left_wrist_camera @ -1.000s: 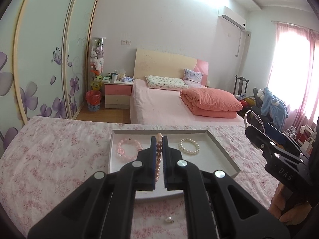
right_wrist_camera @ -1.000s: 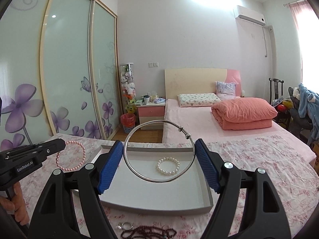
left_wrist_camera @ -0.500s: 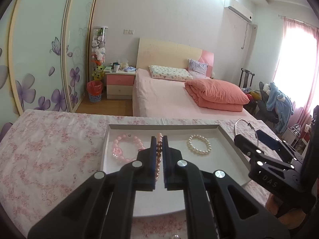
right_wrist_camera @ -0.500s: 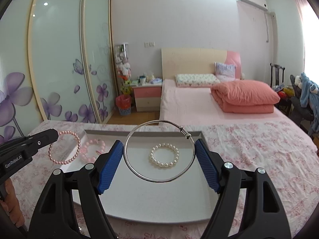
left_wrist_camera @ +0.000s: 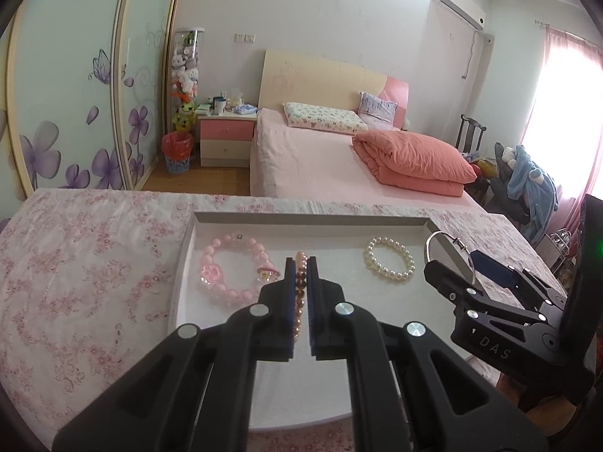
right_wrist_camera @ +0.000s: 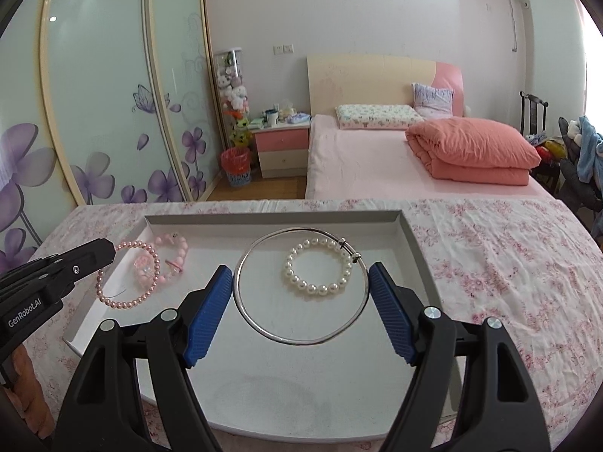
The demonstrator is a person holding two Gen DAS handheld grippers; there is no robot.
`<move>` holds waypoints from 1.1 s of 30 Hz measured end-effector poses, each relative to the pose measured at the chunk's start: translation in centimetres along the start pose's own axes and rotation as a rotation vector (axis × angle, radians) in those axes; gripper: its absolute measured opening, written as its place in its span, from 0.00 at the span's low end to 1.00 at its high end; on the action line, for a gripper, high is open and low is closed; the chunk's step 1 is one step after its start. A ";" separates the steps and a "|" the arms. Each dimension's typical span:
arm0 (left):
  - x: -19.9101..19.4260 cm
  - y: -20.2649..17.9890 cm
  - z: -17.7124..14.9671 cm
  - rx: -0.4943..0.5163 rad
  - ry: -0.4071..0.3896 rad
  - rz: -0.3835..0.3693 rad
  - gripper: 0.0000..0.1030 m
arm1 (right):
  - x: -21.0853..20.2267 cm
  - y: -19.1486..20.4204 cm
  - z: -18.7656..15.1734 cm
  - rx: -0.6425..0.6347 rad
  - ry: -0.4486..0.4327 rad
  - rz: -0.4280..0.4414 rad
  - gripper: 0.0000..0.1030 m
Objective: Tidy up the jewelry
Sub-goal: 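Carry both pieces into the grey tray and open both tools to release, then withdraw both tools from the tray back toward the remaining jewelry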
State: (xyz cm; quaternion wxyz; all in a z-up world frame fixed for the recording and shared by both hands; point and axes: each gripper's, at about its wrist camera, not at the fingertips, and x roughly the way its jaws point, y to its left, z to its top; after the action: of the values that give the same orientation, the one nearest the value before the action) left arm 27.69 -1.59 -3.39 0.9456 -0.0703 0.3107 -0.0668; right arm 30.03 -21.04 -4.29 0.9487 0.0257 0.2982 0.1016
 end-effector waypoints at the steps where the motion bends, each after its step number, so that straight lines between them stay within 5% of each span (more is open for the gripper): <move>1: 0.3 0.0 0.1 -0.003 0.005 0.002 0.07 | 0.1 0.0 0.0 0.002 0.004 0.000 0.73; 20: -1.8 1.4 -0.7 -0.057 0.021 0.006 0.16 | -2.2 -1.2 -0.2 0.017 -0.028 -0.009 0.78; 33: -6.6 -0.7 -5.1 -0.048 0.054 -0.062 0.25 | -8.3 -2.1 -4.9 0.003 0.005 -0.023 0.78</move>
State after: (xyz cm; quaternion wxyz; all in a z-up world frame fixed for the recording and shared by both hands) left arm 19.29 -1.64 -3.52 0.9323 -0.1008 0.3355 -0.0902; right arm 20.95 -24.85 -3.86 0.9490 0.0236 0.3012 0.0904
